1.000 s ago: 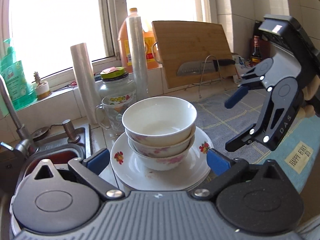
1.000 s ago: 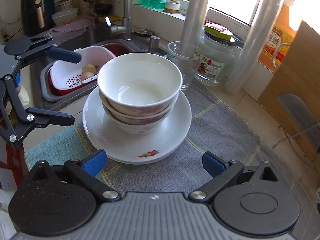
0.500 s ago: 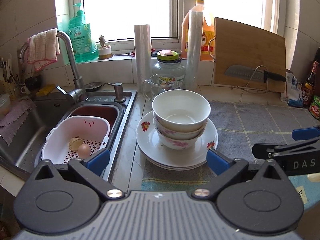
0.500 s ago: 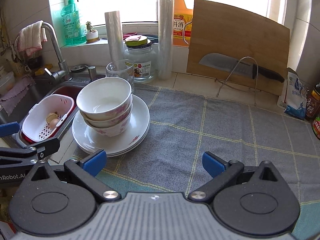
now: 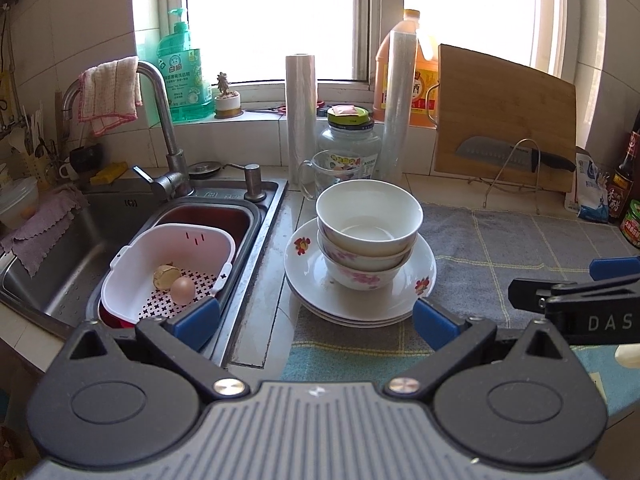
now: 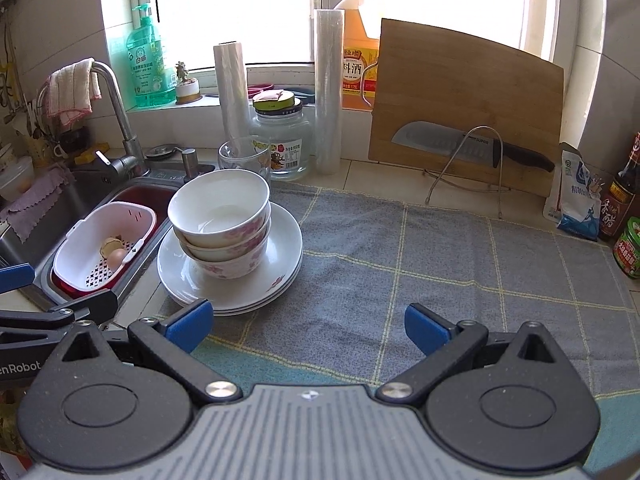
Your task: Organize plates and bowls
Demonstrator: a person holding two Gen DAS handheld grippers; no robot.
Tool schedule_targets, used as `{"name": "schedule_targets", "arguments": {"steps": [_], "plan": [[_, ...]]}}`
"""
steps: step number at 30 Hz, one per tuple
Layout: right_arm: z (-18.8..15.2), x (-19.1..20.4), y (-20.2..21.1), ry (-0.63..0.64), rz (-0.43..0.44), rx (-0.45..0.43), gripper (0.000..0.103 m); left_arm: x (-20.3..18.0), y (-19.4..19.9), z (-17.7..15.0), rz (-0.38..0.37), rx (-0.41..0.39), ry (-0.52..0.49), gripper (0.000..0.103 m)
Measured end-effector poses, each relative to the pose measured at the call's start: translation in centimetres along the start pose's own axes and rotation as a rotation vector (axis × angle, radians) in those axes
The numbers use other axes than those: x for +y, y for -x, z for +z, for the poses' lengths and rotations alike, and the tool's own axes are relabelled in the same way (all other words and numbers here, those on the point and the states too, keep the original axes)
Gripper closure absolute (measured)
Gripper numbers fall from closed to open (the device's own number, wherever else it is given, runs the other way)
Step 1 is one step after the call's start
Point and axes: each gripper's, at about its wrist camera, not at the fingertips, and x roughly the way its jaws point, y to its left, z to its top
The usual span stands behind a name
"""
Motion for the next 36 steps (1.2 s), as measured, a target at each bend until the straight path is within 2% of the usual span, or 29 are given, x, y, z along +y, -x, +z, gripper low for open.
{"name": "schedule_targets", "arguments": {"steps": [36], "plan": [[0.77,-0.21,0.68,-0.008,-0.021,-0.031,0.0,0.04,0.26,0.83,-0.006,-0.007,0.019,0.001]]}}
